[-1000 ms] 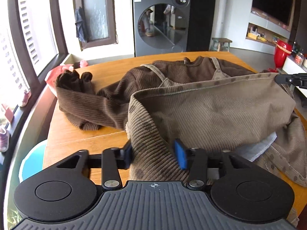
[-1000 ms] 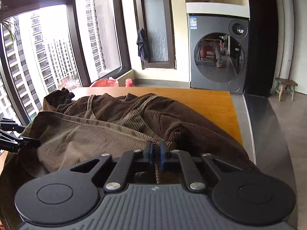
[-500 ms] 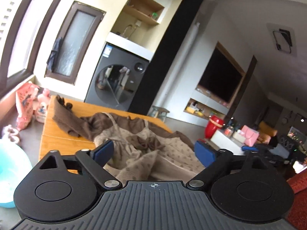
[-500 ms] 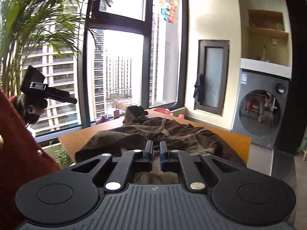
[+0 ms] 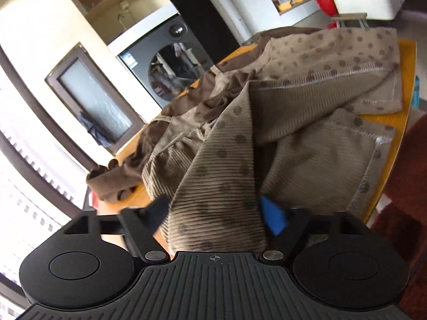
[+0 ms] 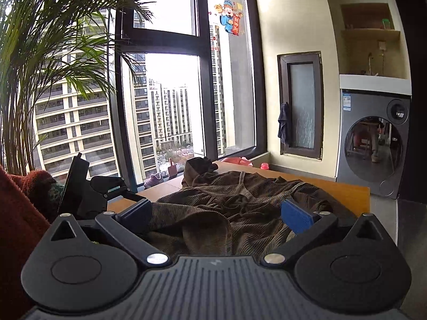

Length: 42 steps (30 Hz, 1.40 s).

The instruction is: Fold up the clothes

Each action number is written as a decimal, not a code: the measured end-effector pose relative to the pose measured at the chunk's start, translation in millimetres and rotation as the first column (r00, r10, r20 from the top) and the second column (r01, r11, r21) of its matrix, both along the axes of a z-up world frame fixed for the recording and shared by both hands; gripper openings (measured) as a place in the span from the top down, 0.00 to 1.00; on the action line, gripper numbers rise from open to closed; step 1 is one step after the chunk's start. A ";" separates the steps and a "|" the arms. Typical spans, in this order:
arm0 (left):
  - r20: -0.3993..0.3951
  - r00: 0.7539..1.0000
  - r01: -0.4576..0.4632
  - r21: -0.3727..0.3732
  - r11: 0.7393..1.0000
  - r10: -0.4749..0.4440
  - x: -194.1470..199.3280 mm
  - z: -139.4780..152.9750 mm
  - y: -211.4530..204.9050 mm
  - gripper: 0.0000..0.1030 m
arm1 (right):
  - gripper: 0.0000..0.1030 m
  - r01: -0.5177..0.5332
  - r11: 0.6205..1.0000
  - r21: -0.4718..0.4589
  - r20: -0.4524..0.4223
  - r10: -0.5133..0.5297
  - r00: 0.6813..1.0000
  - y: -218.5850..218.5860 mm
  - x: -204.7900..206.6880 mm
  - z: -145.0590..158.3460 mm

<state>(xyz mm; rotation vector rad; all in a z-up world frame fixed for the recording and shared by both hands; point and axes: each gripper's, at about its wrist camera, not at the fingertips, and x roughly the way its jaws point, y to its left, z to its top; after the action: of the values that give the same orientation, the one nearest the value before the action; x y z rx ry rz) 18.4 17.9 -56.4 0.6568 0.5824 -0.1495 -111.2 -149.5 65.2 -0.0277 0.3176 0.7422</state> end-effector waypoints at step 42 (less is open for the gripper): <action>-0.177 0.980 -0.173 -0.533 0.828 0.091 -2.7 40.4 74.2 0.95 | 0.99 0.022 0.981 -0.195 -0.270 -0.075 0.960 67.9 55.2 -84.2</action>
<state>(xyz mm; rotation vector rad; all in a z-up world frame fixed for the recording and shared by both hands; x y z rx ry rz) 15.7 92.1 -16.0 0.0437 0.6846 -0.2235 -56.0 -81.6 -19.0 -0.0977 0.6540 0.6645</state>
